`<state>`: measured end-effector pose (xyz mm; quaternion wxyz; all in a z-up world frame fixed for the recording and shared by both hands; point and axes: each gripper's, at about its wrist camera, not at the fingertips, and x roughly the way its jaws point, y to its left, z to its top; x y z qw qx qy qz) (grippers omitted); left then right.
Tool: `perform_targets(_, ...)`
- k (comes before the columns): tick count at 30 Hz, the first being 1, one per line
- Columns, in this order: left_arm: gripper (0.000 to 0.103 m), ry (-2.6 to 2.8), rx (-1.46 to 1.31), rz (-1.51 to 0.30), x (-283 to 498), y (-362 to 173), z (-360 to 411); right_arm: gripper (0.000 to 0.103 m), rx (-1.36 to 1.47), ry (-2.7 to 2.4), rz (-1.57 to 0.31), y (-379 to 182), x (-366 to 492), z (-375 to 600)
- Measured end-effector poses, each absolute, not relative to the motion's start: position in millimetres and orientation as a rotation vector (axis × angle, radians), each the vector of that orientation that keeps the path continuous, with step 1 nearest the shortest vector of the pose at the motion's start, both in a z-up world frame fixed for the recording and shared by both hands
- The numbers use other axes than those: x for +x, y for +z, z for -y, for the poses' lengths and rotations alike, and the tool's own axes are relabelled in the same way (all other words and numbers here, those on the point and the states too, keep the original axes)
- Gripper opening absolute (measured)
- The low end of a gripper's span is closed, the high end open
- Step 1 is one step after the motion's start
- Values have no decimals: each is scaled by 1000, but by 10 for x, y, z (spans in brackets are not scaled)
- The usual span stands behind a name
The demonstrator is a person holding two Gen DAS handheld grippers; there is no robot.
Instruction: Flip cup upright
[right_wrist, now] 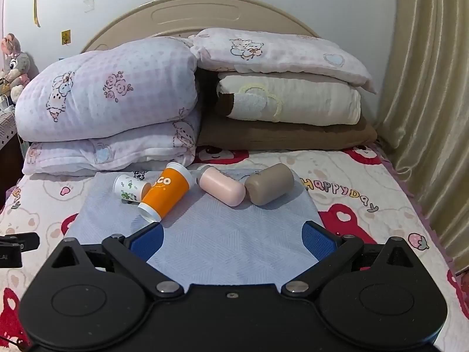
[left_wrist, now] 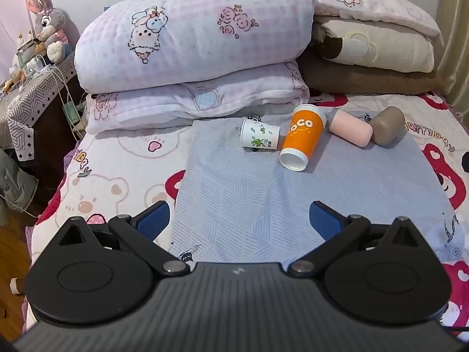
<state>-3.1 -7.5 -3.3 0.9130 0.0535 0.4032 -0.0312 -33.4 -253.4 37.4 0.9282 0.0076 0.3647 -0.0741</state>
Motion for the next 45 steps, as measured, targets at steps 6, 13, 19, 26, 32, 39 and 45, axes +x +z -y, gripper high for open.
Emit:
perform_targets(6,103,-25,100,-808,-42,-18,34,102,33,-159,-753,365,-318,2571)
perform_targets(13,103,-37,109,-781,-45,-16,26,102,31,-179,-738,383,-310,2620)
perform_targets(19,103,-37,114,-776,-26,-43,33,102,37,-185,-737,398,-297,2658)
perform_targets(26,103,-30,142,-780,-9,-46,52,102,40,-180,-734,398,-299,2674)
perform_targets(32,103,-21,141,-782,-44,-31,79,102,30,-169,-738,391,-313,2636)
perform_targets(39,103,-23,137,-768,-102,33,59,102,24,-152,-750,365,-296,2608)
perform_targets(45,103,-20,130,-775,-121,19,28,102,23,-150,-752,367,-294,2604)
